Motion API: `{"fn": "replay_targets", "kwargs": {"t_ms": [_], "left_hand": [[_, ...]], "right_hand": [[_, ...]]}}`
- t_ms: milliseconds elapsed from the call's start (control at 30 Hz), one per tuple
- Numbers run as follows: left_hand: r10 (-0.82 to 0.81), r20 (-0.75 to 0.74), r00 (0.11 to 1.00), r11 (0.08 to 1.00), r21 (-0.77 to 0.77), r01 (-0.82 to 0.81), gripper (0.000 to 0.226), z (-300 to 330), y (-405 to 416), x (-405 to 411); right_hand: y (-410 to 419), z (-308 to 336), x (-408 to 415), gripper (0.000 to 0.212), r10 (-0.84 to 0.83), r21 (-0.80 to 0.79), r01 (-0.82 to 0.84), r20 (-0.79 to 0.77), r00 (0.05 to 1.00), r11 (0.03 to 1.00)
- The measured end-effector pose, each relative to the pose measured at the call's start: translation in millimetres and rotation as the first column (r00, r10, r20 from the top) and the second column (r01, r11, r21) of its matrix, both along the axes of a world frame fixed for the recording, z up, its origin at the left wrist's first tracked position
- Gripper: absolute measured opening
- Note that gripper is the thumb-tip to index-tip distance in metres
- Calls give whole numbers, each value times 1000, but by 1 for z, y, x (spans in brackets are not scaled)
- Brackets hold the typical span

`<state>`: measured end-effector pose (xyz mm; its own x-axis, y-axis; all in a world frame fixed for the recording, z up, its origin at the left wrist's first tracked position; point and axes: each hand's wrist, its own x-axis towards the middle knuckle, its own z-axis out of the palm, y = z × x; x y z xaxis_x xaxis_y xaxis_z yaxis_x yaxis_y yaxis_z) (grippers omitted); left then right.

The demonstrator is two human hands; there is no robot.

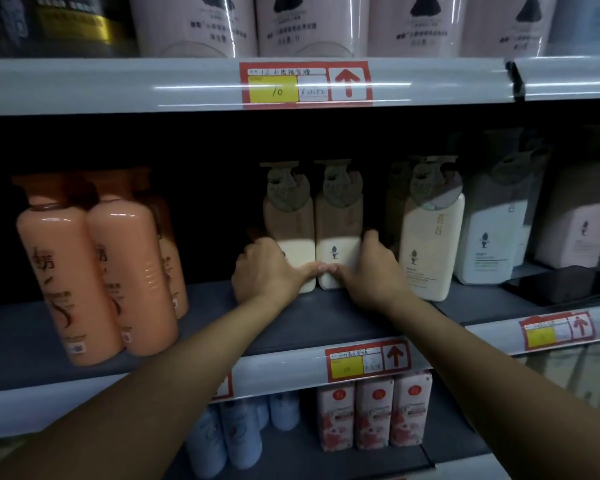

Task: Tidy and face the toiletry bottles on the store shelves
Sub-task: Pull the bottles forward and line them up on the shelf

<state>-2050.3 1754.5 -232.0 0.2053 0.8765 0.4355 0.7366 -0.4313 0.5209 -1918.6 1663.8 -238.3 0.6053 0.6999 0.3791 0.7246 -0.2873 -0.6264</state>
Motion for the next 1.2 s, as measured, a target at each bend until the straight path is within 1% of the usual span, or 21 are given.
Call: {"fn": "replay_targets", "kwargs": {"t_ms": [133, 233, 333, 433, 500, 600, 667, 733, 800, 867, 967, 1100, 1200], "left_hand": [[-56, 48, 997, 998, -13, 57, 96, -2, -1, -2], [-119, 105, 987, 989, -76, 127, 94, -3, -2, -9], [-161, 152, 975, 973, -142, 182, 82, -4, -2, -18], [-151, 189, 970, 967, -173, 184, 76, -7, -9, -27], [-139, 244, 960, 981, -102, 168, 72, -9, -16, -32], [-180, 315, 932, 983, 88, 161, 53, -12, -32, -37], [-286, 323, 902, 954, 183, 237, 42, -13, -45, -37], [-407, 286, 867, 906, 249, 343, 35, -14, -57, -35], [-502, 249, 828, 859, 259, 443, 31, -14, -67, -31], [-565, 232, 792, 823, 220, 524, 27, -13, -76, -24], [-623, 220, 751, 780, 96, 618, 25, -11, -82, -9], [-643, 296, 706, 726, -57, 685, 32, -7, -82, 17], [-632, 352, 691, 697, -132, 705, 40, -6, -79, 35]], "right_hand": [[-3, 2, -2, 57, 12, -18, -12, -11, 1000, 1000], [-9, 1, 0, 54, 44, -88, -43, 9, 999, 995], [-20, -3, 1, 56, 77, -145, -67, 64, 995, 987], [-33, -5, 1, 43, 83, -150, -60, 153, 985, 987], [-45, -5, -2, 34, 81, -134, -54, 204, 976, 990], [-67, -7, -7, 22, 35, -36, -27, 246, 969, 999], [-81, -10, -9, 16, -20, 48, 8, 250, 968, 999], [-93, -12, -8, 9, -77, 128, 47, 245, 966, 991], [-103, -12, -5, 7, -132, 192, 89, 227, 965, 977], [-109, -14, -2, 17, -177, 233, 132, 185, 967, 964], [-116, -15, 5, 38, -233, 248, 198, 121, 965, 948], [-119, -16, 20, 63, -262, 276, 233, 73, 962, 932], [-114, -19, 32, 74, -264, 265, 245, 36, 964, 932]]}}
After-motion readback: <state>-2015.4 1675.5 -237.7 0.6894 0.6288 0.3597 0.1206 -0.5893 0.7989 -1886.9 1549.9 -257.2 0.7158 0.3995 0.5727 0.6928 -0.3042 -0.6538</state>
